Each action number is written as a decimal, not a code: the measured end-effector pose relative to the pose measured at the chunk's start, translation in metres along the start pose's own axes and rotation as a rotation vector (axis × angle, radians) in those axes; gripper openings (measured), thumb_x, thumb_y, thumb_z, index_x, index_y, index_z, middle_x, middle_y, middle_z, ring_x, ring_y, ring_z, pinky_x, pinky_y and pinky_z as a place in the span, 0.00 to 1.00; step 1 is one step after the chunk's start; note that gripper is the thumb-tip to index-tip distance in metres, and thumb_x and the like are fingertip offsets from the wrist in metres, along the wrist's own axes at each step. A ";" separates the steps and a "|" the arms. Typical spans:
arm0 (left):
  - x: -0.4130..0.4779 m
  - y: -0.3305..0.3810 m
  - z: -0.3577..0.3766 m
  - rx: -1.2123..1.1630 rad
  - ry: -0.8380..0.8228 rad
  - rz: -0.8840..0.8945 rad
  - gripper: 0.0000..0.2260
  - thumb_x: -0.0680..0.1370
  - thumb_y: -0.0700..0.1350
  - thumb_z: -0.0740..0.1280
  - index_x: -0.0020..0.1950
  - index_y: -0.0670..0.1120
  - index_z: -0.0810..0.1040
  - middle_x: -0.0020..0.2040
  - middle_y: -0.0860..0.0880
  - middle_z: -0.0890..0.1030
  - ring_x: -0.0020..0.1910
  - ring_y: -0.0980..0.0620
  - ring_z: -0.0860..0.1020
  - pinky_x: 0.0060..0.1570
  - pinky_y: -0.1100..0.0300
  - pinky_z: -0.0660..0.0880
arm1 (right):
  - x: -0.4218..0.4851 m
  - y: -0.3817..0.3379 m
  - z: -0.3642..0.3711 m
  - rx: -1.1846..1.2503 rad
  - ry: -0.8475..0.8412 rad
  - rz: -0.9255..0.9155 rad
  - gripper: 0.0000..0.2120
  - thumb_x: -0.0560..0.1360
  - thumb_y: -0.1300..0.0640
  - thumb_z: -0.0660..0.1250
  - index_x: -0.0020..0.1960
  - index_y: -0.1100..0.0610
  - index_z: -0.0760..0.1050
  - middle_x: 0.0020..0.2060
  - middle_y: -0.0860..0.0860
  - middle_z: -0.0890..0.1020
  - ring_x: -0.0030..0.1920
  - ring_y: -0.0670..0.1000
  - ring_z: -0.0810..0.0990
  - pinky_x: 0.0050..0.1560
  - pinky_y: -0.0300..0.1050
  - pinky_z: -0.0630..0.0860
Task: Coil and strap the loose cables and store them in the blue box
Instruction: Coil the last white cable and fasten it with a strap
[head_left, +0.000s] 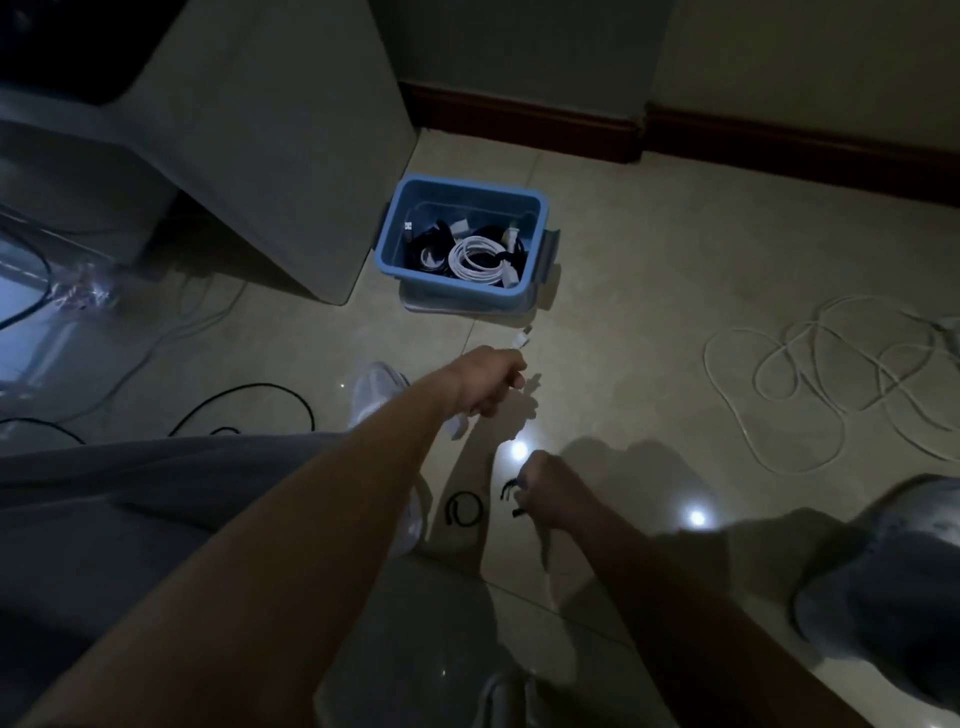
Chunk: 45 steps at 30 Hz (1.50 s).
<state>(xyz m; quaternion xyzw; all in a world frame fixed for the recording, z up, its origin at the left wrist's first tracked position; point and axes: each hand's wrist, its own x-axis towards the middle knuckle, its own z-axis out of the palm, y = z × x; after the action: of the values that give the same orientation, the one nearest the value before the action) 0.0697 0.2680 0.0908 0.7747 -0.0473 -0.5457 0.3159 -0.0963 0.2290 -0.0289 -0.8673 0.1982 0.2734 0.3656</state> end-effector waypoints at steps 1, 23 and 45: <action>-0.005 0.006 -0.001 -0.048 -0.029 0.006 0.14 0.84 0.48 0.57 0.44 0.42 0.74 0.25 0.51 0.65 0.27 0.52 0.62 0.35 0.57 0.64 | 0.000 -0.001 -0.013 0.101 0.064 0.024 0.10 0.77 0.60 0.69 0.55 0.65 0.80 0.46 0.55 0.81 0.42 0.50 0.79 0.48 0.42 0.78; -0.180 0.176 -0.026 -0.534 -0.280 0.500 0.17 0.85 0.52 0.56 0.41 0.46 0.74 0.56 0.40 0.84 0.60 0.43 0.82 0.65 0.51 0.73 | -0.199 -0.091 -0.338 0.538 0.685 -0.282 0.08 0.74 0.55 0.75 0.39 0.57 0.82 0.27 0.48 0.77 0.29 0.47 0.74 0.36 0.48 0.73; -0.200 0.195 0.040 -0.592 -0.431 0.548 0.19 0.85 0.49 0.56 0.58 0.36 0.77 0.53 0.37 0.79 0.51 0.44 0.79 0.62 0.48 0.76 | -0.225 -0.085 -0.357 0.462 0.470 -0.267 0.03 0.75 0.56 0.74 0.42 0.54 0.85 0.30 0.51 0.84 0.28 0.49 0.83 0.32 0.42 0.72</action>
<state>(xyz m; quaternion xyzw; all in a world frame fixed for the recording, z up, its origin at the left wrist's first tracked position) 0.0073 0.1786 0.3510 0.4788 -0.1570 -0.5808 0.6393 -0.1058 0.0516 0.3632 -0.8193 0.2184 -0.0359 0.5290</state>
